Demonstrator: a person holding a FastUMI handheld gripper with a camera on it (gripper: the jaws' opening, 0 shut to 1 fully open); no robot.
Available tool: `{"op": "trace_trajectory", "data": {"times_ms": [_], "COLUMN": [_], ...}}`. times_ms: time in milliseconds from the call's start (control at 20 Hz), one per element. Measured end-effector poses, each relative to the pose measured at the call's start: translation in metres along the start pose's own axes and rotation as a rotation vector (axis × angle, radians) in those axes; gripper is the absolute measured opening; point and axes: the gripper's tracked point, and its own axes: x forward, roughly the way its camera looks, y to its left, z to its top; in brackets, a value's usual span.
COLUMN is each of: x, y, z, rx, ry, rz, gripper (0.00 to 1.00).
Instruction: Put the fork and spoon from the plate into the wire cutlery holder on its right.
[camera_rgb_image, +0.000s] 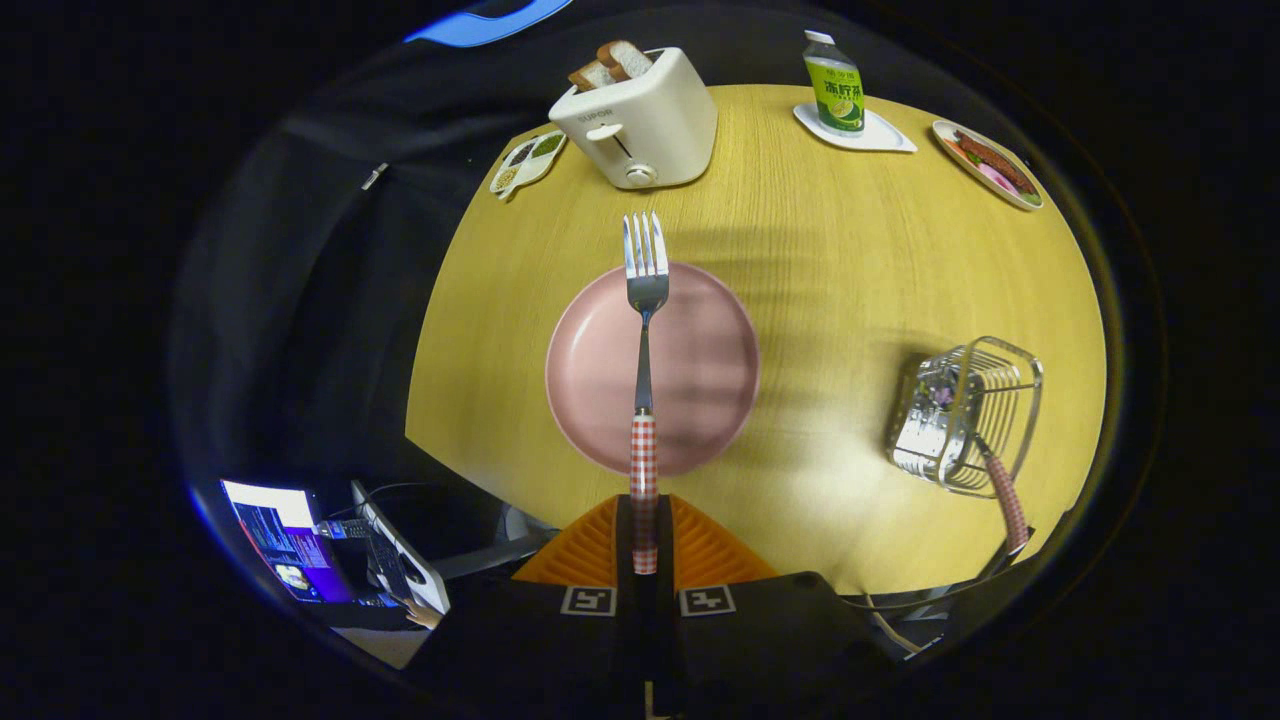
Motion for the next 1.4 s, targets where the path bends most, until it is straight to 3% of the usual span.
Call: {"op": "trace_trajectory", "data": {"times_ms": [250, 700, 1400], "x": [-0.058, -0.131, -0.120], "y": [-0.054, -0.133, -0.200], "z": [-0.006, -0.017, -0.023], "rx": [-0.140, -0.254, -0.332], "ry": [0.078, 0.319, 0.720], "rz": [-0.105, -0.204, -0.269], "gripper": [0.08, 0.08, 0.08]}}
